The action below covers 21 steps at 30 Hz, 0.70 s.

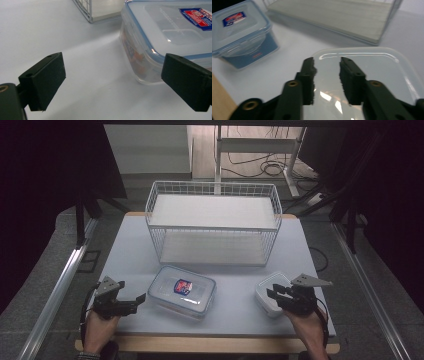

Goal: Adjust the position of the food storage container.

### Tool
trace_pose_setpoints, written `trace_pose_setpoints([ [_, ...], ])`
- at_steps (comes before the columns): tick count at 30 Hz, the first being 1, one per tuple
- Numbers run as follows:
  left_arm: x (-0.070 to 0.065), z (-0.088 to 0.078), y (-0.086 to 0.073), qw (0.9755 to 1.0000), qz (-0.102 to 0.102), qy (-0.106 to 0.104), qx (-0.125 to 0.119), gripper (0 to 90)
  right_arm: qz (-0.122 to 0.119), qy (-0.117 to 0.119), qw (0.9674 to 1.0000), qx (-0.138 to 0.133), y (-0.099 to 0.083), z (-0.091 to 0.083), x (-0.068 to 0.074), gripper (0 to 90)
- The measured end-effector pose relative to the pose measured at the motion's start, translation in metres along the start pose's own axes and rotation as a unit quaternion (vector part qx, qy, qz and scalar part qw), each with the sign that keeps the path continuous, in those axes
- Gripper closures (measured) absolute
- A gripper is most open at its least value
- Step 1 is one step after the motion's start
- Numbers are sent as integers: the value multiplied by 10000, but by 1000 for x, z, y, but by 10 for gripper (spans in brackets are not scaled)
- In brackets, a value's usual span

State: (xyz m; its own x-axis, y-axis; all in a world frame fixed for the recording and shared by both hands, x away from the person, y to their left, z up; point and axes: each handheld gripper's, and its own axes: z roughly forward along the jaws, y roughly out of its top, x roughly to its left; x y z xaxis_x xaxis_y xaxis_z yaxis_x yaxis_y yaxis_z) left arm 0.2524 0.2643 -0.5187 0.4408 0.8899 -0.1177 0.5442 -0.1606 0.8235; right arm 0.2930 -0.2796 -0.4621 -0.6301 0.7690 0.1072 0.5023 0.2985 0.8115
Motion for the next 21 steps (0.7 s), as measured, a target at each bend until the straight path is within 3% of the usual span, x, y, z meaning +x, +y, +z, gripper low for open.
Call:
trace_pose_setpoints([
  [4, 1, 1, -1, 10000, -20, 30, 67, 53, -230, 266, 9991, 234, 3, 8, 16, 854],
  [10, 2, 3, -1, 9998, -2, 52, 192, 56, -504, 426, 9965, 508, 5, 21, 32, 889],
  [15, 0, 6, -1, 9996, 52, 78, 280, 59, -689, 258, 9942, 787, 4, 32, 34, 890],
  [21, 4, 6, -1, 9997, -70, 7, 244, 55, -562, 90, 9959, 699, 6, 34, 21, 890],
])
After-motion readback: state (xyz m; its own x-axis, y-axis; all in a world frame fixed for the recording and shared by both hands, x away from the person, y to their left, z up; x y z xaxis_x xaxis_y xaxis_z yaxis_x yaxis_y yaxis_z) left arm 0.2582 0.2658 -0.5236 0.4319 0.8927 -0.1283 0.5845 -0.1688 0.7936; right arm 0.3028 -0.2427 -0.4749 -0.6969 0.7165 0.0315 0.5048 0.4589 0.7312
